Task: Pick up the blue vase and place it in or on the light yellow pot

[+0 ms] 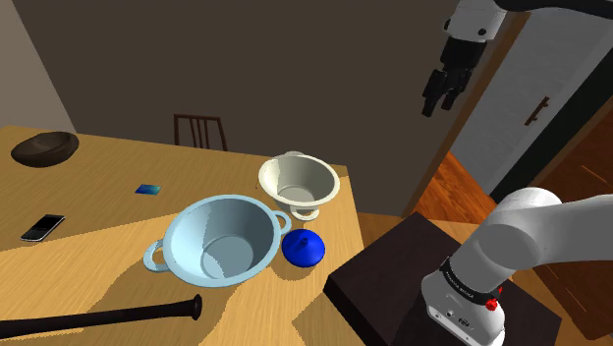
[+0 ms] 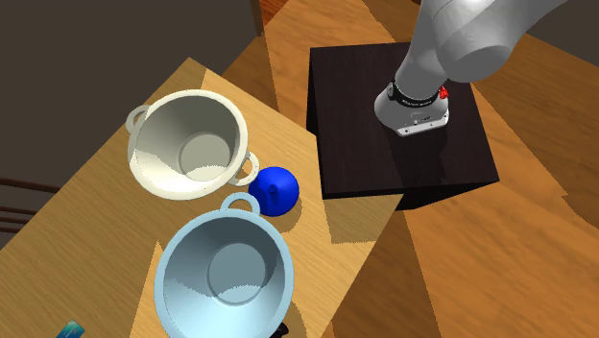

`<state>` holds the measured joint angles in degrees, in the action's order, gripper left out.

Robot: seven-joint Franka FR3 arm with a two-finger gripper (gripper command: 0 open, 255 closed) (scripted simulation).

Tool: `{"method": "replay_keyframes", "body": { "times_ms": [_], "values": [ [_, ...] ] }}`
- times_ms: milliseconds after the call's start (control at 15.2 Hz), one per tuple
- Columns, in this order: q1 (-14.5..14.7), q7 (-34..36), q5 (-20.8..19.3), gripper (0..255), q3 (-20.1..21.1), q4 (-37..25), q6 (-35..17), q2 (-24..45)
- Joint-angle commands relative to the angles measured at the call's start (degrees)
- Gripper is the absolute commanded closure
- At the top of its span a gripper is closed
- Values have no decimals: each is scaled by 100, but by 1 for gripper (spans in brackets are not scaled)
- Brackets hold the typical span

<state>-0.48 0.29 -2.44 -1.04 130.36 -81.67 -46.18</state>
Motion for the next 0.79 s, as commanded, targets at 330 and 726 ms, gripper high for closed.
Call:
{"method": "replay_keyframes", "body": {
  "times_ms": [330, 726],
  "values": [
    [80, 359, 267, 0, 249, 904, -888, -48],
    [224, 764, 606, 0, 590, 1778, -2057, 192]
  ]
}}
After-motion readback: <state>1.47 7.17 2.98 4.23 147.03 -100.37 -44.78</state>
